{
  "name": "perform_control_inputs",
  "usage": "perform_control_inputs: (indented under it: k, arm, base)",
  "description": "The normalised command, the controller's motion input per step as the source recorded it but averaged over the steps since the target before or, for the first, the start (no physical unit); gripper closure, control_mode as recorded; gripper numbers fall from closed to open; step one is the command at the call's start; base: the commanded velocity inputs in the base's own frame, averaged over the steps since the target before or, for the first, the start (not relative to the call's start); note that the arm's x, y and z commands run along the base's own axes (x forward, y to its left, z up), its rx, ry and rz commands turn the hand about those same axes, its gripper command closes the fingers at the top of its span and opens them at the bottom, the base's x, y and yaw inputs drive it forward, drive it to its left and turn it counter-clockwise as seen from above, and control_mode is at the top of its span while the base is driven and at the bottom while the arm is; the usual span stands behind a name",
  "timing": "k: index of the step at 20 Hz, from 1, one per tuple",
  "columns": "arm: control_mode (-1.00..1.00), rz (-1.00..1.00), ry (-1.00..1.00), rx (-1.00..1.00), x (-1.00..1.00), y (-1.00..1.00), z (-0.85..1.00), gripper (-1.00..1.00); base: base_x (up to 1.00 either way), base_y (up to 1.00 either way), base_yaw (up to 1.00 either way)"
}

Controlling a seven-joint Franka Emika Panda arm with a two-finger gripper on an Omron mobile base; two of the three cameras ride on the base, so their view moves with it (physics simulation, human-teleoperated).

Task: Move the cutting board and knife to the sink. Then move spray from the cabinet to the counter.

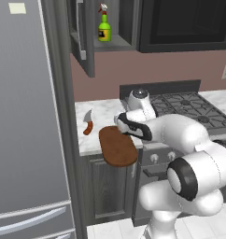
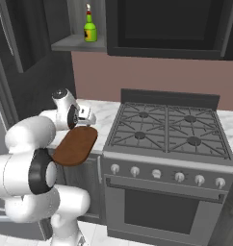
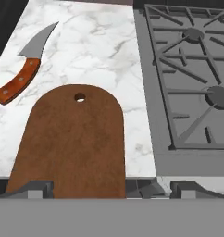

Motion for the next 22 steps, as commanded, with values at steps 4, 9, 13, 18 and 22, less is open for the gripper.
perform_control_inputs:
  k: [4, 9, 13, 18, 22]
  arm:
    - [-1.0, 0.1, -0.06, -0.21, -1.0, 0.33, 0.31, -1.0]
    - [-1.0, 0.11, -0.01, -0.24, -1.0, 0.45, 0.13, -1.0]
    - [-1.0, 0.14, 0.0, -0.21, -1.0, 0.28, 0.09, -1.0]
    - [-1.0, 0.11, 0.0, -0.16, -0.97, 0.12, 0.01, -1.0]
    - [-1.0, 0.15, 0.0, -0.15, -0.86, 0.01, 0.0, -1.0]
  base:
    - [0.0, 0.0, 0.0]
    - [0.0, 0.0, 0.0]
    - [0.0, 0.0, 0.0]
    - [0.0, 0.0, 0.0]
    - [0.0, 0.0, 0.0]
